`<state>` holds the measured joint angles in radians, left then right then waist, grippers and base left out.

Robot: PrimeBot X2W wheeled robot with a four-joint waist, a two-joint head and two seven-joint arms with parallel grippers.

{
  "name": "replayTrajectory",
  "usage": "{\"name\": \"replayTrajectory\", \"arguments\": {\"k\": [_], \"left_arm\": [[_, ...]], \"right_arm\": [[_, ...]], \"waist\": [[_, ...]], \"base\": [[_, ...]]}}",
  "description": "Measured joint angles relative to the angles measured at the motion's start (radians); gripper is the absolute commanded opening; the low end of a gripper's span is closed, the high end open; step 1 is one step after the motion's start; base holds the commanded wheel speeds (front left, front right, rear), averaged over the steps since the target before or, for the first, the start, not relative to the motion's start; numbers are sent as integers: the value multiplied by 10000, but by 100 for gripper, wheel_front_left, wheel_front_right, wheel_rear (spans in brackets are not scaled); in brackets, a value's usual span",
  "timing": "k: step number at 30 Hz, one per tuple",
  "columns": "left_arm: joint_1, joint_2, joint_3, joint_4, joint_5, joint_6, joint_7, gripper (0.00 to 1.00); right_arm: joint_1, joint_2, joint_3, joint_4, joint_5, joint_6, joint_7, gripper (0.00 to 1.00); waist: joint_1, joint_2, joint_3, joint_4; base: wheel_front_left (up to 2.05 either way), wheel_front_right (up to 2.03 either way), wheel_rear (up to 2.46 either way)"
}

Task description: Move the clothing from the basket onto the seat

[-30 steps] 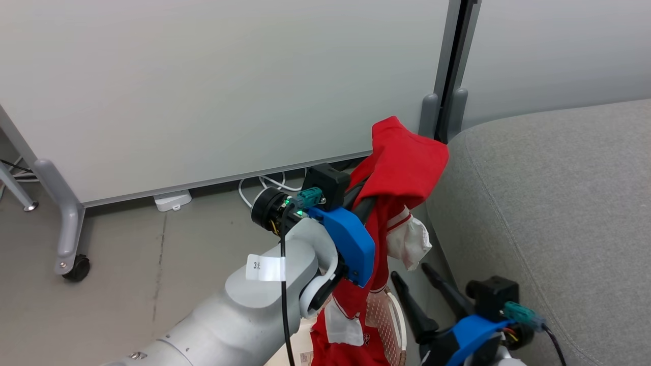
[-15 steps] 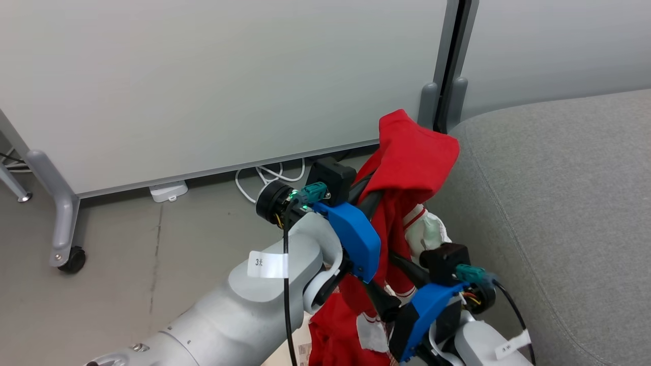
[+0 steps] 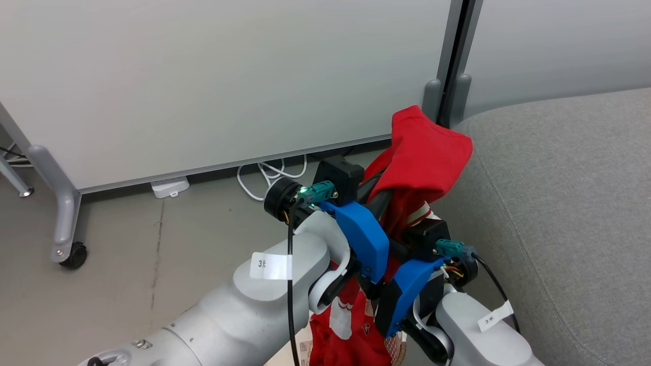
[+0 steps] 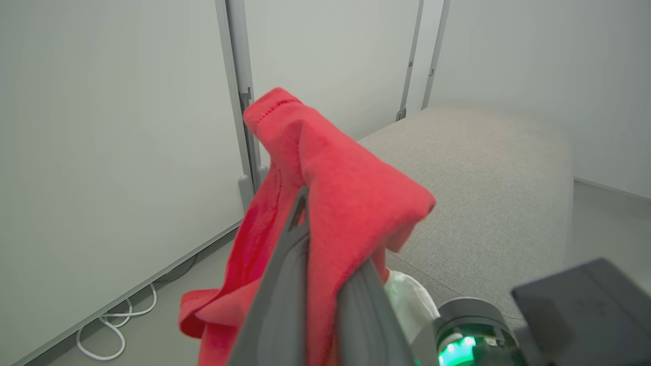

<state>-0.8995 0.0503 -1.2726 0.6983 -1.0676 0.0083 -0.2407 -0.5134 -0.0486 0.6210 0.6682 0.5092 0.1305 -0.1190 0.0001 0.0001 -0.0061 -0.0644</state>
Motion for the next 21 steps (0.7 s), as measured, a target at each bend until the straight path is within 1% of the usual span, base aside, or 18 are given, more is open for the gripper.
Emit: {"name": "replayTrajectory", "arguments": {"k": [7, 8, 9, 10, 11, 21], "left_arm": [[-4, 2, -36, -86, -82, -6, -35, 0], [-5, 2, -40, -105, -104, -6, -56, 0], [-6, 2, -44, -121, -132, -6, -77, 0], [-7, 0, -44, -136, -142, -6, -77, 0], [-8, 2, -48, -146, -148, -6, -77, 0], [-10, 2, -65, 50, -186, -63, -100, 0]], "right_arm": [[-615, 2, 581, 625, 466, 0, -510, 100], [-686, 0, 644, 729, 520, 0, -543, 54], [-754, 0, 708, 832, 581, 0, -600, 35], [-818, 0, 757, 936, 619, 0, -644, 13], [-866, 2, 800, 1037, 640, 0, -686, 0], [-1058, 0, 911, 1824, 635, 0, -1037, 0]], "waist": [[0, 0, 16, 5], [0, 0, 17, 6], [0, 0, 17, 6], [0, 0, 16, 5], [0, 0, 13, 5], [0, 0, -73, -13]], "base": [[0, 0, 0], [0, 0, 0], [0, 0, 0], [0, 0, 0], [0, 0, 0], [0, 0, 0]]}}
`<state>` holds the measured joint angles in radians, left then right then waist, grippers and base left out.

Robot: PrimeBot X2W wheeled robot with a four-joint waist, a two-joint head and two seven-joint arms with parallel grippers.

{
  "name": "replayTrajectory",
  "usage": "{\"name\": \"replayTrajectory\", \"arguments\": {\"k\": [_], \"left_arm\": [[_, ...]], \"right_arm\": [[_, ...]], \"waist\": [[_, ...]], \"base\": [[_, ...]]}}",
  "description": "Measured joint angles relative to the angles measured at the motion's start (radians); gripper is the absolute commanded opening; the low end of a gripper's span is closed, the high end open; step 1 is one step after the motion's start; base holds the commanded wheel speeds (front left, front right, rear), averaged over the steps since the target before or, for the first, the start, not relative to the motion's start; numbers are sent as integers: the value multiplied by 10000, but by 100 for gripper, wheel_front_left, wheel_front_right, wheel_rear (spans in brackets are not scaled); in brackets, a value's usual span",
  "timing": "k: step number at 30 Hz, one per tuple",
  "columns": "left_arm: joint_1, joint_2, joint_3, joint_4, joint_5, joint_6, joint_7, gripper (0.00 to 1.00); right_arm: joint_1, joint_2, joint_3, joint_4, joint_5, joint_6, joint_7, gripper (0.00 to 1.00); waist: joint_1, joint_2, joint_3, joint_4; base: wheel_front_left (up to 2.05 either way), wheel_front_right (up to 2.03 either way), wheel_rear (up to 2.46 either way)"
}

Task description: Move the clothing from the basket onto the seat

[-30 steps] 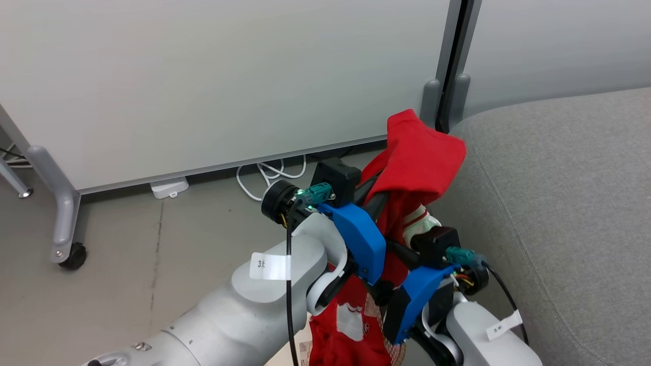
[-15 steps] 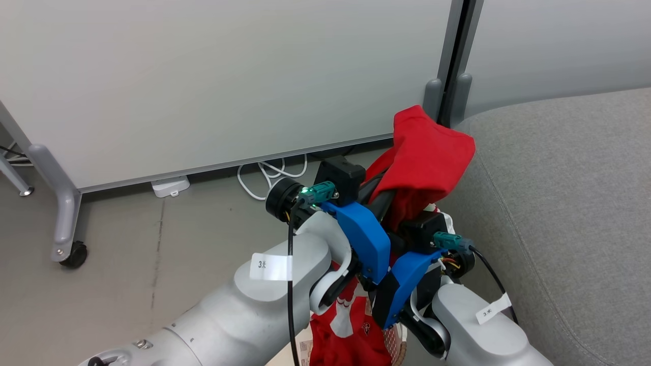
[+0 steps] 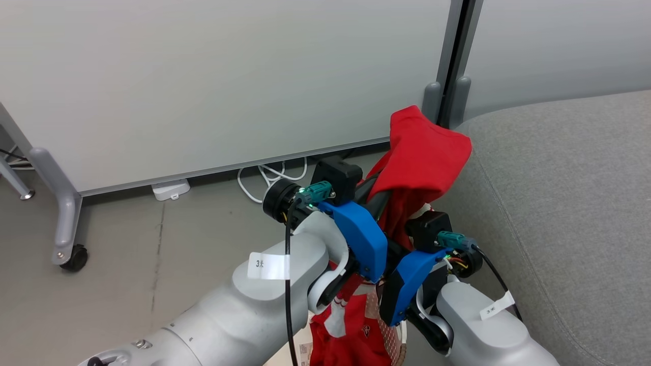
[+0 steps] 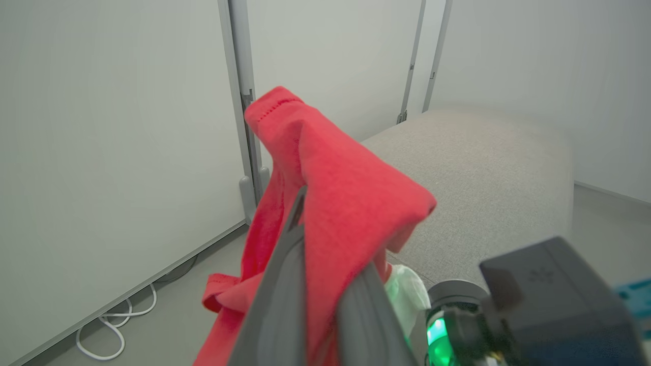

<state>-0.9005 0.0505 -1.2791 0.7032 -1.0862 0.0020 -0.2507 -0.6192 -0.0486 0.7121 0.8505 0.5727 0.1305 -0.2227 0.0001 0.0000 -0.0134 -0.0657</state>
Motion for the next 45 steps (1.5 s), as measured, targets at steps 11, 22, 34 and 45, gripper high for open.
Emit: {"name": "replayTrajectory", "arguments": {"k": [11, 22, 34, 45], "left_arm": [[-5, 0, -8, 173, -25, -21, -54, 0], [-19, 0, -10, 362, 0, -35, -77, 0], [-19, 0, -12, 441, 52, -109, -79, 0], [-18, -2, -12, 543, 642, -201, -109, 100]], "right_arm": [[-80, 0, -23, 359, -194, 0, -163, 0], [-85, 0, -29, 462, -230, 0, -224, 0], [-108, 0, 50, 537, -161, 0, -249, 0], [-112, 0, 69, 606, -127, 0, -253, 0]], "waist": [[0, 0, -51, -92], [0, 0, -8, -150], [0, 0, -52, -155], [0, 0, -5, -119]], "base": [[0, 0, 0], [0, 0, 0], [0, 0, 0], [0, 0, 0]]}}
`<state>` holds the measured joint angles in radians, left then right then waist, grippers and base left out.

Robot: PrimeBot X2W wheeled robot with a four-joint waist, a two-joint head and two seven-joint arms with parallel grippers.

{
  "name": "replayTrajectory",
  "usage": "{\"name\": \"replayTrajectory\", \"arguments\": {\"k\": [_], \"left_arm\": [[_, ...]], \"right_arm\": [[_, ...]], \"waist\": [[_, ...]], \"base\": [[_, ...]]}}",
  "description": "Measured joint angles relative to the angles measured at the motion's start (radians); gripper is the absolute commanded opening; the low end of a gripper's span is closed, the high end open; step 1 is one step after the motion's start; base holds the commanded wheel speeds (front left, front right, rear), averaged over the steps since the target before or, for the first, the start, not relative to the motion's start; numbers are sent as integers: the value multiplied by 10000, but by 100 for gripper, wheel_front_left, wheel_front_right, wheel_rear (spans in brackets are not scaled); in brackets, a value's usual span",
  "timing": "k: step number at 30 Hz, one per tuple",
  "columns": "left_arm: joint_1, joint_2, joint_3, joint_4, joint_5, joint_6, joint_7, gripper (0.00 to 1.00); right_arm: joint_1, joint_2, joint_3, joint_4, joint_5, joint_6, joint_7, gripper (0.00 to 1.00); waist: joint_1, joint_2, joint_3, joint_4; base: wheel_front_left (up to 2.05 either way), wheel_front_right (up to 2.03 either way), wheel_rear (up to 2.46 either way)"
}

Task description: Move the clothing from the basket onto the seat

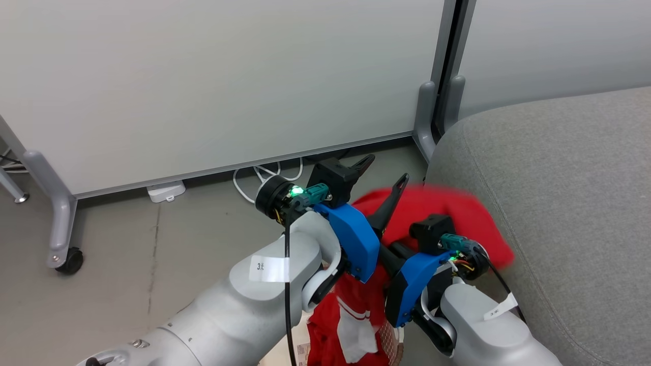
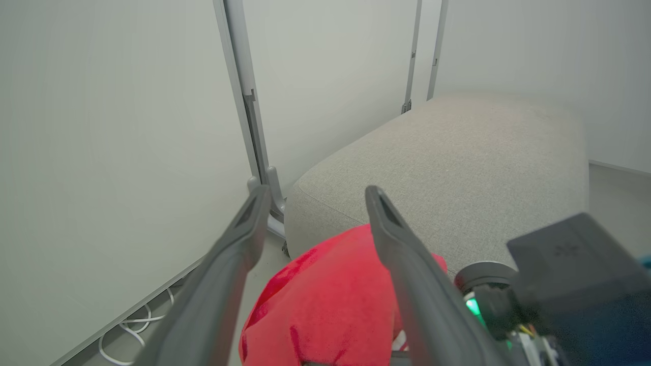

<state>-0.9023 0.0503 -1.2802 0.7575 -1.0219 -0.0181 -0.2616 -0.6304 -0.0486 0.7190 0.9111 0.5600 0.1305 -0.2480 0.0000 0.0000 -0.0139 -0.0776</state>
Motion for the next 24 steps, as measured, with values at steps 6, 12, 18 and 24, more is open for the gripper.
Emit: {"name": "replayTrajectory", "arguments": {"k": [6, 12, 18, 24], "left_arm": [[5, 0, 184, -12, 127, 2, 0, 100], [448, 105, 1457, -447, 936, -161, -2, 100], [1886, 780, 3172, -1724, 2566, -314, -2, 100], [3866, 1346, 5120, -3179, 4203, -531, -4, 100]], "right_arm": [[-2, -2, -4, 31, 13, 0, -4, 0], [-15, 0, -61, 48, 6, 0, -17, 0], [-34, -2, -299, -15, -117, 0, -86, 0], [-24, -2, -700, -173, -307, 0, -102, 0]], "waist": [[0, 0, 19, 36], [0, 0, 61, 63], [0, 0, 123, 95], [0, 0, 179, 104]], "base": [[0, 0, 0], [0, 0, 0], [0, 0, 0], [0, 0, 0]]}}
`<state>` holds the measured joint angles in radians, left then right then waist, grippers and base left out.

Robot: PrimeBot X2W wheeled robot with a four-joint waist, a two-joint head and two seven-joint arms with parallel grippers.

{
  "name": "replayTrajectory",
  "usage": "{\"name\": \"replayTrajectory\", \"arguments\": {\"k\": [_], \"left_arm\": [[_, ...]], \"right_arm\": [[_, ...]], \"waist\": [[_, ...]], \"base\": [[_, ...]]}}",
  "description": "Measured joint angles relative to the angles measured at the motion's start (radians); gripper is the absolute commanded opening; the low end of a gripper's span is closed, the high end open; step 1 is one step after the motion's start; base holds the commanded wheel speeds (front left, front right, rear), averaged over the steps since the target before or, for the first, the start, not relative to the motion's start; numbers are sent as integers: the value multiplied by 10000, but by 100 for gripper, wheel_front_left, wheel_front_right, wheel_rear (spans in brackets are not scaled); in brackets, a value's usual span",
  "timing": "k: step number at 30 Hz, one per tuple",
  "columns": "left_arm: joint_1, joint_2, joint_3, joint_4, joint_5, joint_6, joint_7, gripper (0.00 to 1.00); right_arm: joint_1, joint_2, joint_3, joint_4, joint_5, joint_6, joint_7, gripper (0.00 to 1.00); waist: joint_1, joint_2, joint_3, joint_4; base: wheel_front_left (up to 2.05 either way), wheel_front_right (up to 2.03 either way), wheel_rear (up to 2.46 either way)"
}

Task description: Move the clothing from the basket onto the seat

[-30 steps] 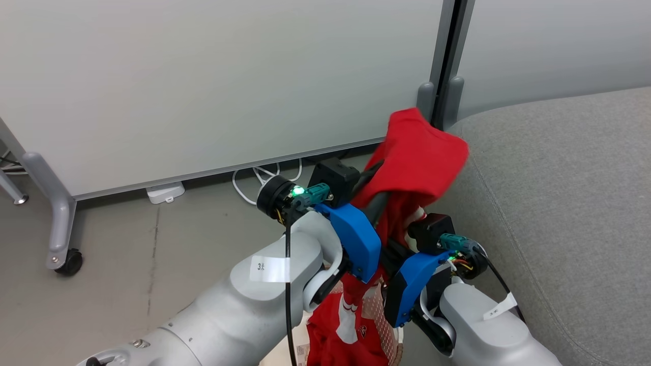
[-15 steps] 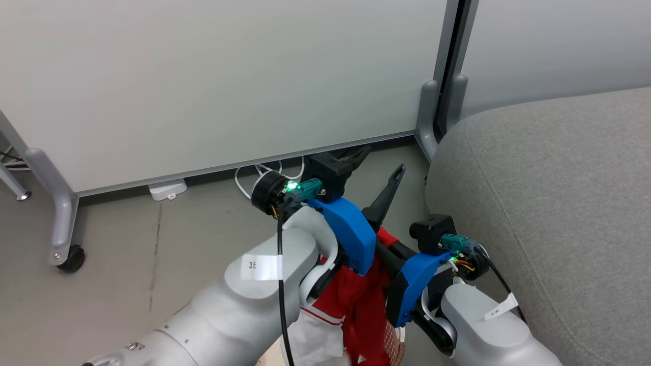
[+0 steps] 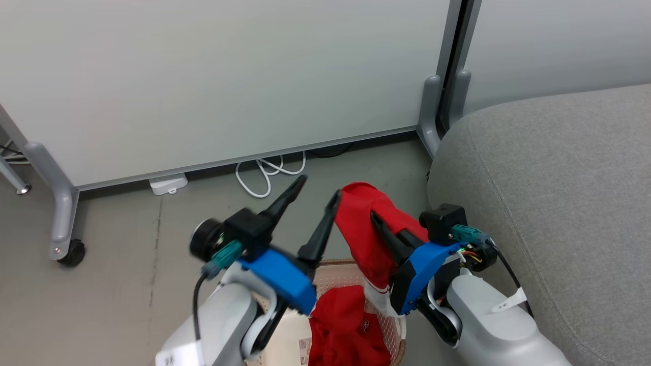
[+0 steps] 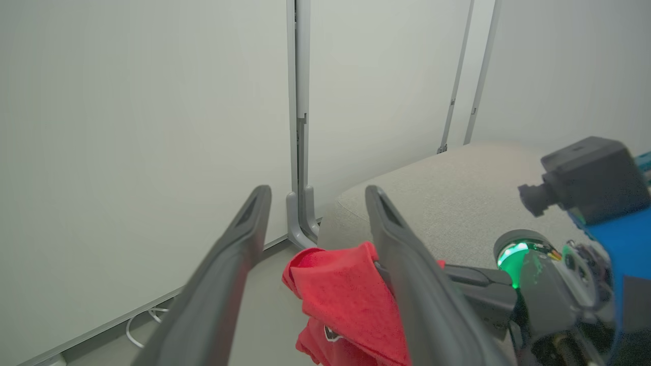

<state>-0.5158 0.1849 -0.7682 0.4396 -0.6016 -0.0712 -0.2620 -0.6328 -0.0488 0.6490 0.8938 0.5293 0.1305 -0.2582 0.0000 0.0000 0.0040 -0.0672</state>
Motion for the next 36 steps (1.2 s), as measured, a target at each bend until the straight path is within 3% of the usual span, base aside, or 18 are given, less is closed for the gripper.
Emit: {"name": "replayTrajectory", "arguments": {"k": [10, 19, 28, 36], "left_arm": [[2590, 274, 2094, -970, 1461, -378, -6, 100], [3621, -25, 3363, -1206, 2161, -527, -8, 100], [3763, -282, 3670, -1310, 2514, -577, -6, 100], [3768, -215, 3655, -1434, 2500, -579, -8, 100]], "right_arm": [[84, -2, -640, -52, -384, 0, -2, 0], [219, -2, -1133, -155, -677, 0, -2, 0], [264, -2, -1394, -428, -834, 0, 100, 0], [273, -2, -1557, -685, -1062, 0, 201, 0]], "waist": [[0, 0, 102, 77], [0, 0, 235, 171], [0, 0, 340, 5], [0, 0, 458, -734]], "base": [[0, 0, 0], [0, 0, 0], [0, 0, 0], [0, 0, 0]]}}
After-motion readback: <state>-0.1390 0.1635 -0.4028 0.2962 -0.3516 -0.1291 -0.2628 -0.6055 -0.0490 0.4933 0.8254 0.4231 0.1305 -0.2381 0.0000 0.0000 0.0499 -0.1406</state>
